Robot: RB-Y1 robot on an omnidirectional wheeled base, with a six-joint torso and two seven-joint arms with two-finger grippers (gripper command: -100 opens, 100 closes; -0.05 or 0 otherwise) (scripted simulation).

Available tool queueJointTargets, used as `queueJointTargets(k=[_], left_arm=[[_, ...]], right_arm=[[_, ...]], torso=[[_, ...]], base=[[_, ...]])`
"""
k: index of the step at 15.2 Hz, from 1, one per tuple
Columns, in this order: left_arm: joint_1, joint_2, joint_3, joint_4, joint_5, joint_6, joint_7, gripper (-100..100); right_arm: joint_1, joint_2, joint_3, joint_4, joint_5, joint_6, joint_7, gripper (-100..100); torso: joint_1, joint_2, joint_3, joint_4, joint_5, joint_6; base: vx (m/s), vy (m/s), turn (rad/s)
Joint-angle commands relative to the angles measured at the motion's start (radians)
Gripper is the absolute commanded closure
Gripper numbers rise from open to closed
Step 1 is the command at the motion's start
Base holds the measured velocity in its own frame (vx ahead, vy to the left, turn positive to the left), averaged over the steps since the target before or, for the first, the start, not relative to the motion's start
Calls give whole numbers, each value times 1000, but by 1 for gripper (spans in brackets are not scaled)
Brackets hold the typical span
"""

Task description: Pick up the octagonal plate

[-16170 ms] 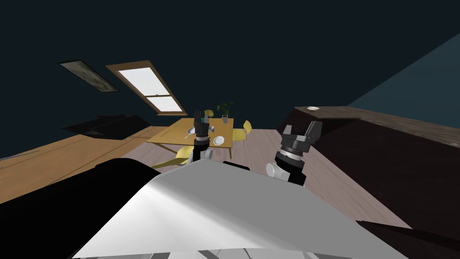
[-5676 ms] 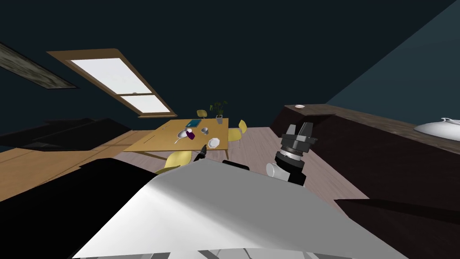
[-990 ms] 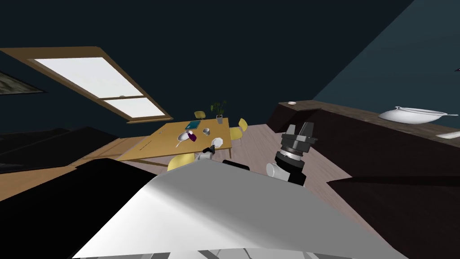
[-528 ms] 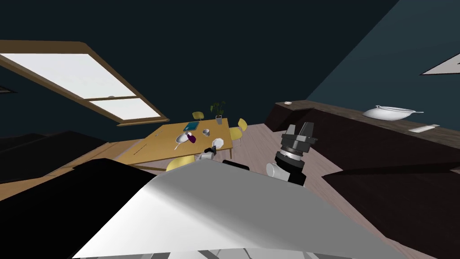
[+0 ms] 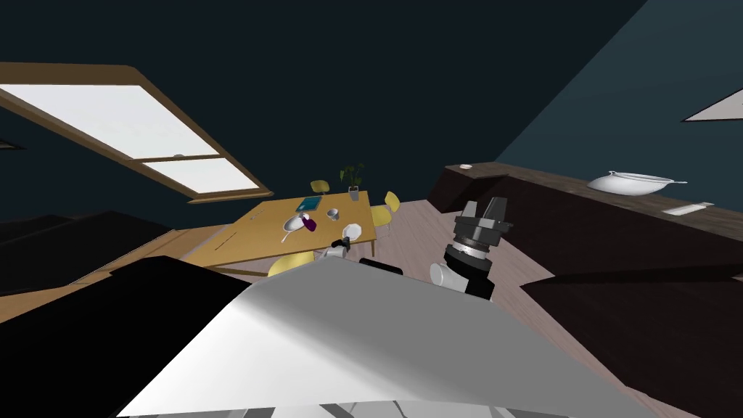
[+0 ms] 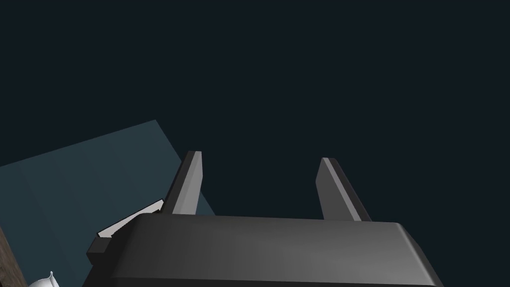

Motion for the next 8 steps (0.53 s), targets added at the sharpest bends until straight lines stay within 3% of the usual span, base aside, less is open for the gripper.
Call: queueJointTargets(k=[1, 7, 8], left_arm=[[13, 2, -1, -38, 2, 22, -1, 100], [51, 9, -5, -141, 8, 76, -3, 100], [46, 8, -5, -124, 8, 65, -3, 100]], right_arm=[[0, 0, 0, 0, 0, 0, 0, 0], [0, 0, 0, 0, 0, 0, 0, 0], [0, 0, 0, 0, 0, 0, 0, 0]], torso=[[0, 0, 0, 0, 0, 0], [-1, 2, 0, -1, 1, 0], [-1, 1, 0, -1, 1, 0]], base=[[-8, -8, -13], [-20, -16, -3], [-10, -9, 1]])
